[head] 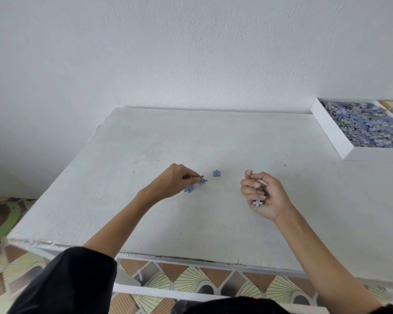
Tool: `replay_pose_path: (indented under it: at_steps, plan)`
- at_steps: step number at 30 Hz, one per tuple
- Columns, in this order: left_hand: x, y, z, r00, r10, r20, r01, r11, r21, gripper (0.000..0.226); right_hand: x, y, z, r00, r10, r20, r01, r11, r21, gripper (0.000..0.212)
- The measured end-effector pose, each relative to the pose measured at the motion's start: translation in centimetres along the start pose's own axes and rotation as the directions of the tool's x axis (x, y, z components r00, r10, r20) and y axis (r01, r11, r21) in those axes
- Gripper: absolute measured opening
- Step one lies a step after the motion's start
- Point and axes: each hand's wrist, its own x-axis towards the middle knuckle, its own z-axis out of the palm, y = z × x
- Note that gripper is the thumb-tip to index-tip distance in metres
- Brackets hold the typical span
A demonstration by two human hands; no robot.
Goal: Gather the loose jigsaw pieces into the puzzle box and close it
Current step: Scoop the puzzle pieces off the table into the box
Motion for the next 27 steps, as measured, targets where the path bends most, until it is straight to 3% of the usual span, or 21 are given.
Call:
replay_pose_path:
  at_steps: [4,8,10,12,14,16,18,20,21,23,25,27]
  plan:
    - [-0.2,0.3,-0.4,0.999,0.038,0.020,-0.036,0.994,-0.106,0.023,0.3,0.0,0.0,0.999,-0.017,0.035,0.013,0.995,0.098,0.045]
    - [-0.5,1.6,-0.5,0.999,-0.002,0.054,0.027,0.890,-0.456,0.024,0.7,-0.1,-0.3,0.995,-0.036,0.095,0.005,0.951,0.310,0.038]
    - [-0.4,1.7,-0.4,0.989,-0.028,0.148,0.128,0.675,-0.726,0.031,0.8,0.1,-0.5,0.996,-0.019,0.086,-0.016,0.922,0.387,0.033]
    - [-0.3,1.5,-0.3,0.973,-0.024,0.230,0.221,0.386,-0.895,0.028,1.1,0.6,-0.7,0.996,0.007,0.092,-0.047,0.897,0.439,0.029]
    - [-0.2,1.6,0.0,0.958,-0.031,0.285,0.285,0.188,-0.940,0.030,1.4,1.1,-0.8,0.995,0.009,0.103,-0.056,0.885,0.462,0.026]
    - [-0.1,1.6,0.4,0.939,-0.048,0.340,0.343,0.086,-0.935,0.036,1.8,1.4,-0.6,0.996,-0.005,0.092,-0.035,0.903,0.429,0.027]
    - [0.2,1.4,0.7,0.923,-0.077,0.378,0.384,0.074,-0.921,0.038,2.1,1.4,0.0,0.999,-0.022,0.035,0.011,0.959,0.284,0.033]
    - [0.2,1.5,0.6,0.915,-0.090,0.393,0.400,0.083,-0.913,0.030,2.2,1.3,0.9,0.992,-0.068,-0.110,0.063,0.997,-0.046,0.024]
    - [0.1,1.5,0.5,0.916,-0.091,0.391,0.398,0.084,-0.913,0.023,2.2,1.3,1.4,0.973,-0.131,-0.188,0.080,0.963,-0.259,0.012]
    - [0.0,1.4,0.1,0.921,-0.106,0.375,0.386,0.114,-0.915,0.015,2.4,1.0,1.8,0.928,-0.284,-0.243,0.089,0.799,-0.594,0.008]
    - [0.0,1.1,-0.2,0.927,-0.138,0.349,0.371,0.193,-0.908,0.019,2.6,0.9,2.0,0.902,-0.370,-0.221,0.091,0.664,-0.742,0.004]
    - [-0.1,0.8,-0.5,0.937,-0.174,0.303,0.346,0.327,-0.879,0.021,2.7,0.7,2.0,0.902,-0.391,-0.184,0.088,0.584,-0.807,0.014]
